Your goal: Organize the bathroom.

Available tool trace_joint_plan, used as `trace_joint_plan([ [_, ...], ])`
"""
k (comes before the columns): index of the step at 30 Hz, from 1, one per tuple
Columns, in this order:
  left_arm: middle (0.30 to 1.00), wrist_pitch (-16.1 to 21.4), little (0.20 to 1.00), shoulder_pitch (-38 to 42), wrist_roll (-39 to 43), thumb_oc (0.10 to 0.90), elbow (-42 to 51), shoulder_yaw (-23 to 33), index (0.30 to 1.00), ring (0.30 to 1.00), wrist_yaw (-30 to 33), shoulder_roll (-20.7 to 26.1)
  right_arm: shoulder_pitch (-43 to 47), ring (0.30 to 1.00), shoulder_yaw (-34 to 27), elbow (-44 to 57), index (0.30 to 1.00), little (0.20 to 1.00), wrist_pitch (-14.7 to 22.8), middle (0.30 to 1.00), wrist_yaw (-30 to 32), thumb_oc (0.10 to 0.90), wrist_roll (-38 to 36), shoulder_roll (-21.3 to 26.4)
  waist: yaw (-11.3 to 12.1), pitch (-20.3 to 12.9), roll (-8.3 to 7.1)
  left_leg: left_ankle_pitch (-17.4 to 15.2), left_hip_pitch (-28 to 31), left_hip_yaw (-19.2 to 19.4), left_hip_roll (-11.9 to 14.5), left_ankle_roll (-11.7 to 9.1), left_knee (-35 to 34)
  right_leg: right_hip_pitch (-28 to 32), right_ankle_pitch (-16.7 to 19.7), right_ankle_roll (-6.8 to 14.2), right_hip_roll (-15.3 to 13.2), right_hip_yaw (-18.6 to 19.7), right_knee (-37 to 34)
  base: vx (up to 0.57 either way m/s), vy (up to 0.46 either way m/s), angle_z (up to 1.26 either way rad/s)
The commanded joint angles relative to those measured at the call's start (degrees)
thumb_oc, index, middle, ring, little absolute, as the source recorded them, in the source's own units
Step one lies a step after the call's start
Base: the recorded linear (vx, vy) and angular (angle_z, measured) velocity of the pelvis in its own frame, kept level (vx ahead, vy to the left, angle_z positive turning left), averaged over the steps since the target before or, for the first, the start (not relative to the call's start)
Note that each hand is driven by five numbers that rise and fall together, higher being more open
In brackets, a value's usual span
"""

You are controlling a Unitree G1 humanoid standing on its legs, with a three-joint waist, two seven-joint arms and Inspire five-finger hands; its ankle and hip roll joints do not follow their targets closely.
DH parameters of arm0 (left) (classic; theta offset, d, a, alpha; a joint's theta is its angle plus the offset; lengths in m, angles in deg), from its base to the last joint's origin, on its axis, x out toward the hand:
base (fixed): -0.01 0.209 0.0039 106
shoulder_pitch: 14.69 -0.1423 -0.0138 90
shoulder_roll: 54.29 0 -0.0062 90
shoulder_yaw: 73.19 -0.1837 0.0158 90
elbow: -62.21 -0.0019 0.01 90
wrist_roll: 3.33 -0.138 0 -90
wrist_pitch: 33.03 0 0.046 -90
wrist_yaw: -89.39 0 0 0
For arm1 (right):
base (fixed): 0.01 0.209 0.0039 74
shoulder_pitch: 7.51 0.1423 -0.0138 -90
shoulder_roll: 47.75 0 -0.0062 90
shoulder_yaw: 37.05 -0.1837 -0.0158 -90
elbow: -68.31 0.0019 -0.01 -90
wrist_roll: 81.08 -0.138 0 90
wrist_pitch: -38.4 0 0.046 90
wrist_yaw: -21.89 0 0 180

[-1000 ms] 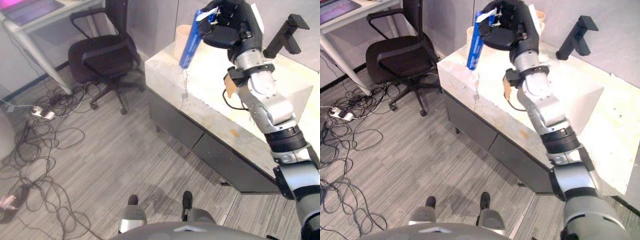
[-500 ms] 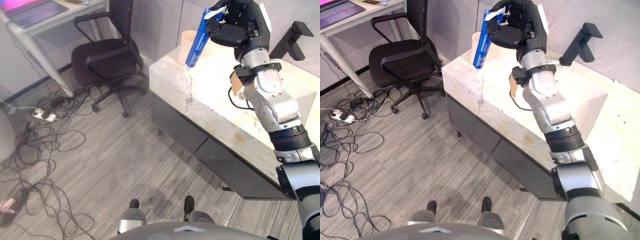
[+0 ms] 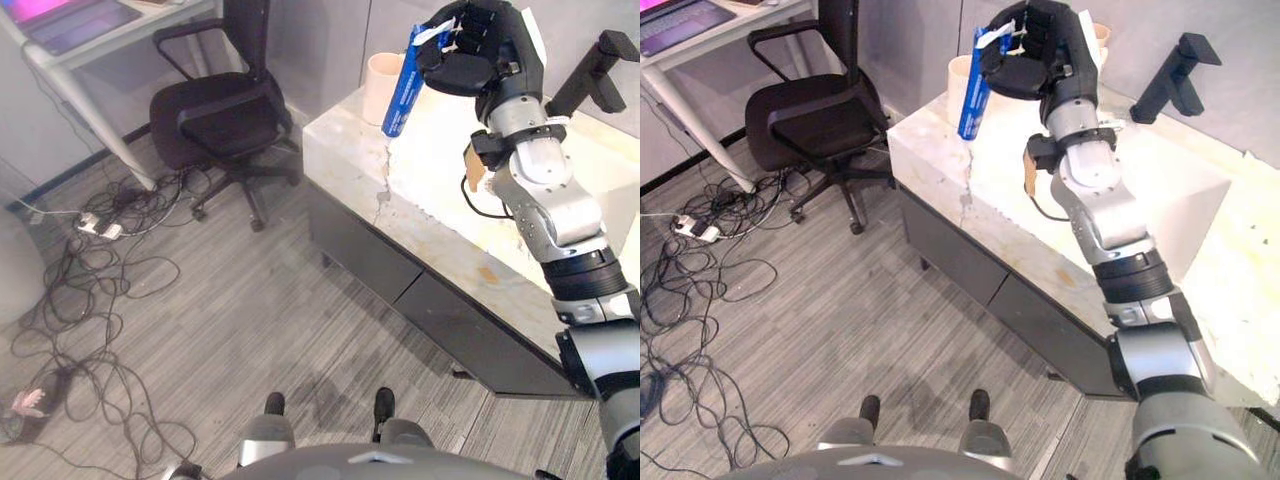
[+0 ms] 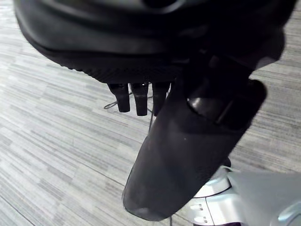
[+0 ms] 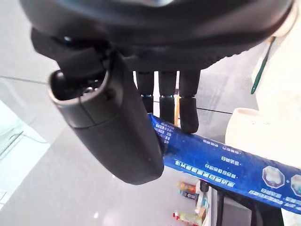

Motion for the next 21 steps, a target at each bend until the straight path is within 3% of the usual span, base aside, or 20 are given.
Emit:
trace_joint_plan([
  [1, 0.9, -0.7, 0.9, -1.98, -0.89, 0.8, -1.91, -1.82, 0.9, 0.9, -1.61, 6.52, 14.88, 0.3, -1.78, 1.07, 0.3, 0.3, 4.14, 0.3, 2.45, 0.4, -4.05, 2.36, 0.92, -4.14, -3.03, 4.36, -6.38, 2.41, 3.49, -0.14, 24.46, -4.0, -2.78, -1.61, 0.91, 5.13, 6.53, 0.05, -0.235, -0.29],
  [2, 0.9, -1.0, 0.9, -1.85, -1.47, 0.8, -1.5, -1.85, 0.9, 0.9, -2.14, 6.4, 13.9, 0.3, -2.29, 1.39, 0.3, 0.3, 4.16, 0.3, 1.59, 0.4, -4.0, 2.83, 1.58, -2.77, -3.83, 7.2, -14.95, -0.62, 1.83, 0.48, 36.47, -2.71, -2.45, -3.6, 1.79, 5.97, 6.49, 0.04, -0.193, -0.03],
  [3, 0.9, -2.37, 0.9, -1.36, -1.26, 0.8, -0.72, -1.64, 0.9, 0.9, -2.95, 6.35, 12.35, 0.3, -2.95, 1.62, 0.3, 0.3, 4.9, 0.3, 0.55, 0.4, -3.79, 2.94, 1.87, -1.61, -4.22, 5.88, -19.54, -0.88, 0.19, 1.5, 40.89, -1.66, -2.32, -4.8, 2.15, 6.04, 6.66, 0.12, -0.132, 0.01],
  [4, 0.9, -4.34, 0.9, -0.36, 0.25, 0.8, -0.16, -2.21, 0.9, 0.9, -3.76, 6.08, 9.93, 0.3, -3.41, 1.54, 0.3, 0.3, 7.12, 0.3, -1.42, 0.4, -1.79, 1.22, 2.12, -0.72, -3.65, 2.16, -20.74, -1.33, -2.71, 3.64, 35.21, -0.46, -2.91, -4.81, 3.26, 6.64, 6.27, 0.14, -0.001, -0.01],
  [5, 0.9, -4.89, 0.9, -0.18, -0.05, 0.8, -0.14, -2.32, 0.9, 0.9, -4.25, 6.04, 9.21, 0.3, -3.46, 1.62, 0.3, 0.3, 7.6, 0.3, -1.9, 0.4, -1.35, 0.69, 2.31, -0.26, -3.78, 0.81, -19.79, -0.92, -3.61, 4.42, 32.94, 0.05, -3.14, -4.51, 3.23, 7.29, 6.14, 0.18, 0.117, -0.18],
  [7, 0.9, -4.93, 0.9, 1.33, 2.04, 0.8, -2.22, -4.3, 0.9, 0.9, -4.2, 5.79, 9.64, 0.3, -1.5, 0.4, 0.3, 0.3, 9.86, 0.3, -2.15, 0.4, -0.28, -2.3, 2.81, -0.06, -2.6, 1.06, -17.47, -1.01, -6.27, 6.3, 16.42, 0.4, -3.77, -3.62, 5.04, 9.06, 5.8, 0.14, 0.092, -0.43],
  [9, 0.9, -5.39, 0.9, 3.0, 1.52, 0.8, -3.86, -5.09, 0.9, 0.9, -4.7, 5.96, 9.8, 0.3, -1.25, 0.47, 0.3, 0.3, 9.62, 0.3, -1.0, 0.4, -0.18, -2.44, 2.59, -0.56, -2.41, 1.32, -16.19, 2.39, -6.72, 6.98, 11.88, 0.97, -4.59, -3.39, 4.98, 7.86, 5.81, 0.09, 0.043, -1.05],
  [12, 0.9, -6.6, 0.9, 4.22, 3.29, 0.8, -5.56, -6.52, 0.9, 0.9, -3.2, 5.9, 9.56, 0.3, -1.93, -0.13, 0.3, 0.3, 9.98, 0.3, -1.91, 0.4, -2.94, -1.2, 2.44, -2.45, -2.63, 1.31, -13.15, -0.25, -7.38, 6.92, 7.59, 0.37, -5.08, -2.54, 4.28, 6.9, 6.02, 0.11, 0.044, -0.39],
  [21, 0.9, -7.78, 0.9, 7.31, 5.86, 0.8, -7.75, -5.87, 0.9, 0.9, -1.96, 7.28, 10.06, 0.3, -2.88, 0.27, 0.3, 0.3, 10.63, 0.3, -2.14, 0.4, -3.85, -1.55, 2.24, -4.36, -2.45, 0.82, -9.31, -1.4, -7.28, 7.4, 1.92, -1.81, -5.45, -1.16, 3.66, 6.0, 5.78, 0.03, 0.003, 0.08],
])
